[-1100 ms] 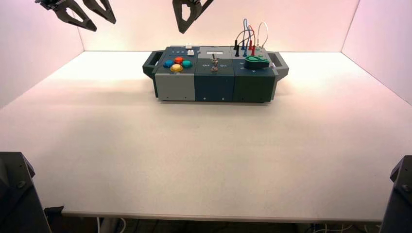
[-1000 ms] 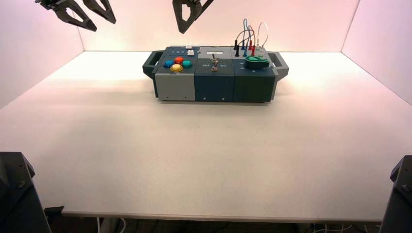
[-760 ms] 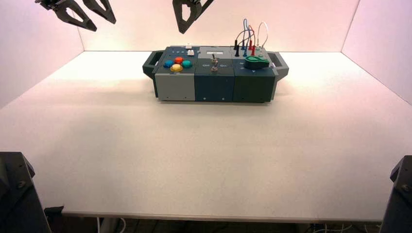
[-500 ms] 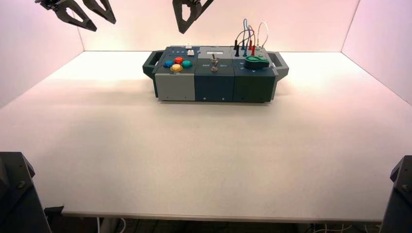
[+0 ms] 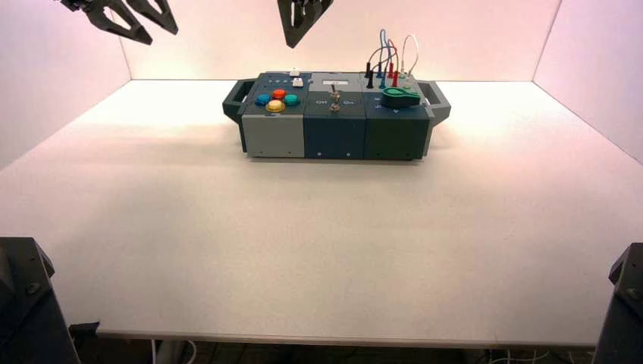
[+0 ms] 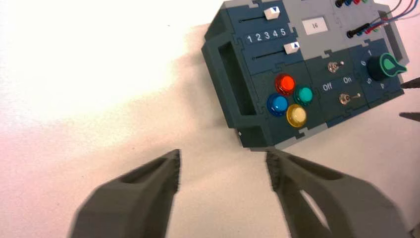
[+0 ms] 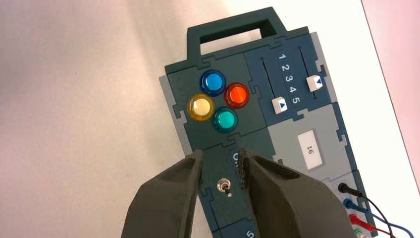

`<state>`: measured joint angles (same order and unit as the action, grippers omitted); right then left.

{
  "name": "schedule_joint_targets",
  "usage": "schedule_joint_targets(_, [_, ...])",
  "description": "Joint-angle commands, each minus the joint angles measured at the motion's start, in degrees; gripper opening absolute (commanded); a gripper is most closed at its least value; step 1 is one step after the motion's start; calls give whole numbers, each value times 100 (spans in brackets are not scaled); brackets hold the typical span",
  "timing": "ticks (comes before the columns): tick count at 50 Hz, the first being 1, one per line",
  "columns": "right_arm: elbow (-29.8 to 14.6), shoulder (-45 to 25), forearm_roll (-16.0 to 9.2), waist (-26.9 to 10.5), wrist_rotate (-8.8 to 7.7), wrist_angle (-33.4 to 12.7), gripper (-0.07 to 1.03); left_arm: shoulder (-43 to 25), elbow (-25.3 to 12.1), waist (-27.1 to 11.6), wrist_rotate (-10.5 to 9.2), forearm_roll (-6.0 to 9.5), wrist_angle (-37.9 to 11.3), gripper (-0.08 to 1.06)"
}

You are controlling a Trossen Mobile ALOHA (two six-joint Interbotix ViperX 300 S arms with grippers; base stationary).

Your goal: Close both grippers.

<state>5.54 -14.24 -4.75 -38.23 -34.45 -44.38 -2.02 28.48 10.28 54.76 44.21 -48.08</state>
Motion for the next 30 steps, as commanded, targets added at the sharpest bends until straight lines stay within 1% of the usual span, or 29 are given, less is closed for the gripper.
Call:
schedule_joint_targets(1, [-141, 185, 26, -18, -9, 18, 39, 229, -97, 9, 26, -9, 0, -2])
schedule_joint_targets(2, [-141, 185, 35, -18, -9, 18, 38, 237, -88, 9, 35, -9, 18, -6])
schedule_joint_targets(3, [-141, 185, 35, -18, -18, 18, 38, 246, -88, 9, 26, -9, 26, -1])
schedule_joint_targets(4, [-141, 185, 26, -18, -9, 9, 38, 237, -88, 9, 26, -18, 35, 0])
schedule_joint_targets(7, [-141, 185, 44, -26, -9, 18, 35, 246, -79, 9, 35, -26, 53, -3])
schedule_joint_targets(11, [-141, 193, 62, -26, -9, 18, 29, 246, -79, 9, 26, -26, 70, -3])
schedule_joint_targets(18, [-132, 229, 114, -18, -18, -88, 2, 255, -79, 9, 35, -26, 105, -3])
schedule_joint_targets(21, [-141, 220, 141, -18, -18, -123, -2, 255, -79, 0, 53, -26, 123, -3])
schedule_joint_targets(30, [-158, 229, 149, -18, -18, -149, -2, 264, -97, 0, 62, -26, 132, -3])
